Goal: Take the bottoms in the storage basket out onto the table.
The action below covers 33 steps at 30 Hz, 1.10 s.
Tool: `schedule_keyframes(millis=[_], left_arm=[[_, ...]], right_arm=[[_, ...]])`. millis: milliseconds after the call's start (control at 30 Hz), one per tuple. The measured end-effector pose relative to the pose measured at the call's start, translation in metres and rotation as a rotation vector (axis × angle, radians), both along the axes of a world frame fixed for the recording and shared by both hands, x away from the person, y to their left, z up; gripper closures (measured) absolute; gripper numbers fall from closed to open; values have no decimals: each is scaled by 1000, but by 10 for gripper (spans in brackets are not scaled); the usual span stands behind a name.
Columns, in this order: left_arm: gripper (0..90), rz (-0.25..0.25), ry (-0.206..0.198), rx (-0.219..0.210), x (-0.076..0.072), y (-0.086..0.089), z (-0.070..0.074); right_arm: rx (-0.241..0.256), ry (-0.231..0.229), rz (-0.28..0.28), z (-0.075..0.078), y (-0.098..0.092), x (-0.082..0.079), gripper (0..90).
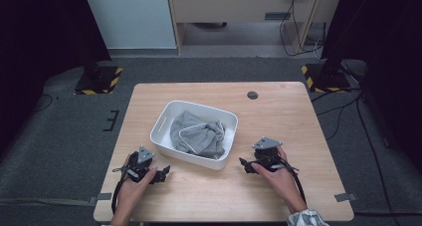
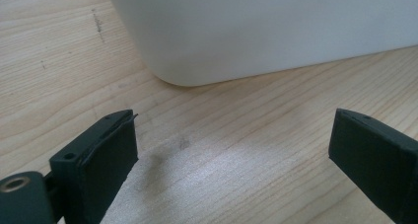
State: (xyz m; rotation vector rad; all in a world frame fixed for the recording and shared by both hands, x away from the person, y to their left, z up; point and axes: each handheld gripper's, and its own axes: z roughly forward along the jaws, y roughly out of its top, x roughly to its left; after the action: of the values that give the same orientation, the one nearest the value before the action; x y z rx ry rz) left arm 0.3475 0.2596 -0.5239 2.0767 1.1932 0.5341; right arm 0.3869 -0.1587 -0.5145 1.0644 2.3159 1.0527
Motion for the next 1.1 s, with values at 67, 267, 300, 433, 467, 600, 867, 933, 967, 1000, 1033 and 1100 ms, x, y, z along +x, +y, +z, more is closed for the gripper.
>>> schedule_keyframes(millis=[67, 267, 300, 433, 467, 600, 867, 933, 967, 1000, 1033, 1100], left_arm=[[38, -2, 1, 2, 0, -1, -1], [38, -3, 4, -2, -1, -1, -1], [38, -2, 5, -6, -1, -1, -1], [38, 0, 6, -5, -1, 0, -1], [38, 1, 5, -4, -1, 0, -1], [39, 6, -1, -4, -1, 1, 0], [39, 0, 0, 1, -1, -1, -1], [40, 2, 0, 0, -1, 0, -1], [39, 2, 1, 0, -1, 0, -1], [39, 2, 1, 0, -1, 0, -1], [39, 5, 2, 3, -1, 0, -1], [39, 9, 2, 0, -1, 0, -2]], right_arm=[[7, -4, -5, 2, -1, -1, 109], [8, -14, -1, 5, 1, -4, 100], [2, -14, 7, 6, 2, -4, 95], [9, -1, 20, 16, 7, -4, 102], [9, -1, 20, 16, 7, -4, 102], [37, -12, 47, 37, 13, -10, 100], [36, -42, 99, 75, 25, -7, 66], [46, -45, 102, 86, 27, -4, 60], [55, -44, 104, 91, 29, -1, 60], [67, -28, 108, 95, 30, 1, 60], [75, -20, 110, 99, 32, 4, 54], [68, -30, 118, 106, 37, 9, 54]])
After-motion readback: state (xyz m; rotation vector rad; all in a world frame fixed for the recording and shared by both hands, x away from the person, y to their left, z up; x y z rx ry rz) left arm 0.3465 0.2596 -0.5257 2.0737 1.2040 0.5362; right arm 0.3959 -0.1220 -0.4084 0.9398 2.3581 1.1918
